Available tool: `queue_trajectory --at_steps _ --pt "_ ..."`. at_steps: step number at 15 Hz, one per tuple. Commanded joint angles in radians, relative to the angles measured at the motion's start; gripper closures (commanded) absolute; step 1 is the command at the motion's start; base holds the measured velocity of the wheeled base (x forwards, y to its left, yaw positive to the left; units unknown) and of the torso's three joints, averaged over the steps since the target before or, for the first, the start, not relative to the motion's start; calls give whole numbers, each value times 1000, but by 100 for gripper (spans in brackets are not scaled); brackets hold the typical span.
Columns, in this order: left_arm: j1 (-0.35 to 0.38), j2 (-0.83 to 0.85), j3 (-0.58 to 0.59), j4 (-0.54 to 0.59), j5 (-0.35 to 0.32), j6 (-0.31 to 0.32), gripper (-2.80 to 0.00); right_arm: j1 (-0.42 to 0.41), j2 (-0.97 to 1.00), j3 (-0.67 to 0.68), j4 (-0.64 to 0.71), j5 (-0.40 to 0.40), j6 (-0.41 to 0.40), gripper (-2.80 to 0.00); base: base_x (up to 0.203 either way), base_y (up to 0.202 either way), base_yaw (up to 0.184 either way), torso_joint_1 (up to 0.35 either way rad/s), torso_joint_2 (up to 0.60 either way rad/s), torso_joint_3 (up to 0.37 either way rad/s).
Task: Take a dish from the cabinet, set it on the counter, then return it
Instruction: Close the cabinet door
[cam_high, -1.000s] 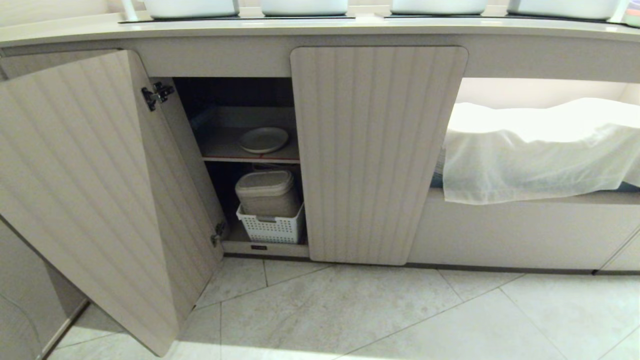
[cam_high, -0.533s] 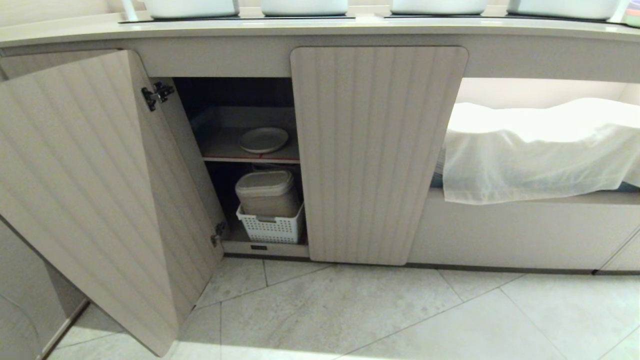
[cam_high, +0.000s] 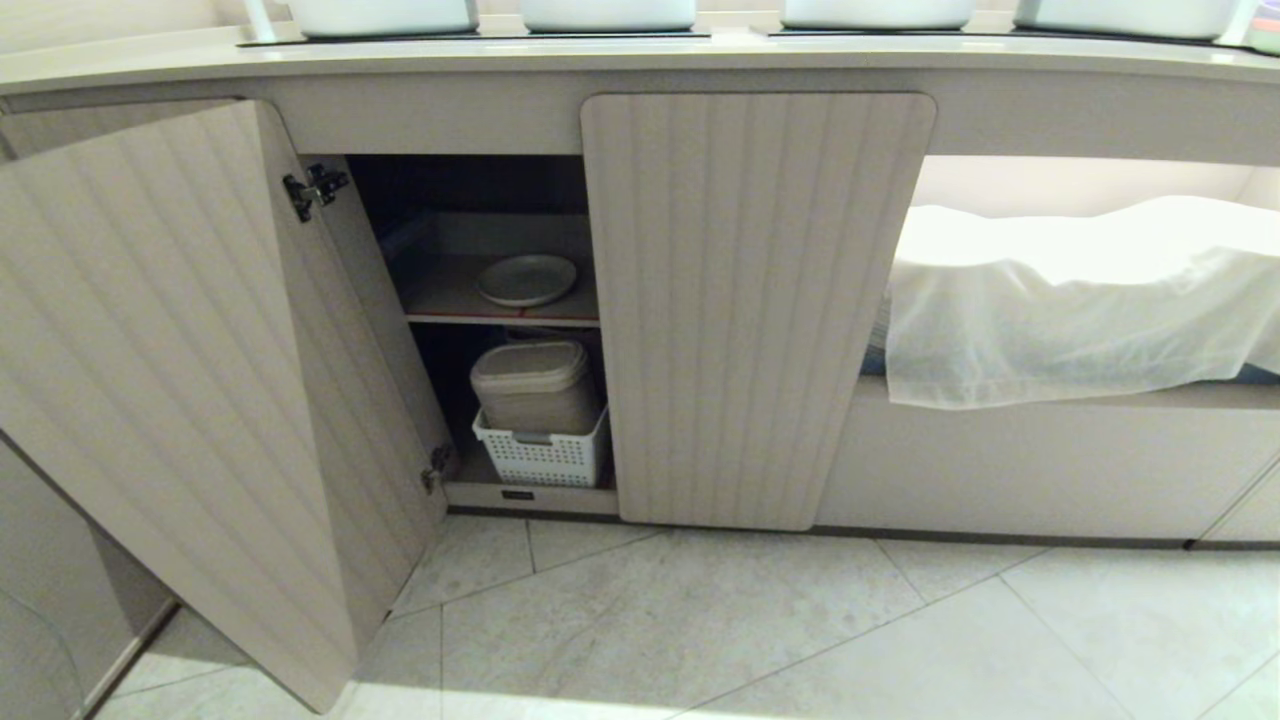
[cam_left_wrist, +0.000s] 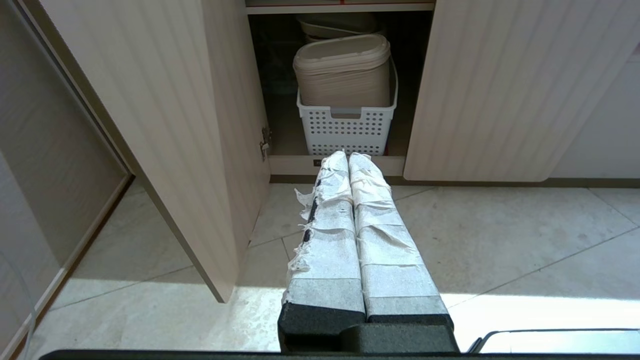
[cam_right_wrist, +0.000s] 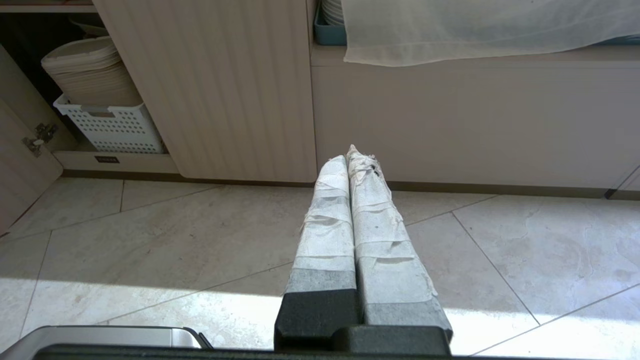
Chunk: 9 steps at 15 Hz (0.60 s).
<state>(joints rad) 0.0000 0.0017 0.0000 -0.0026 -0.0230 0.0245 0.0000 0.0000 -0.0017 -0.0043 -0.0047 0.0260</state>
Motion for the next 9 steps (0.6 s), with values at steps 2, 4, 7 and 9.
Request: queue_trajectory --at_steps 2,4,7,9 --pt "0 1 0 -1 -2 0 0 0 1 0 0 0 0 0 0 0 0 0 0 0" --pt "0 1 0 -1 -1 0 0 0 0 0 0 0 0 0 0 0 0 0 0 0" --pt "0 1 0 -1 0 0 0 0 1 0 0 0 0 0 0 0 0 0 0 0" --pt "0 1 0 -1 -2 0 0 0 0 0 0 0 0 0 0 0 0 0 0 0"
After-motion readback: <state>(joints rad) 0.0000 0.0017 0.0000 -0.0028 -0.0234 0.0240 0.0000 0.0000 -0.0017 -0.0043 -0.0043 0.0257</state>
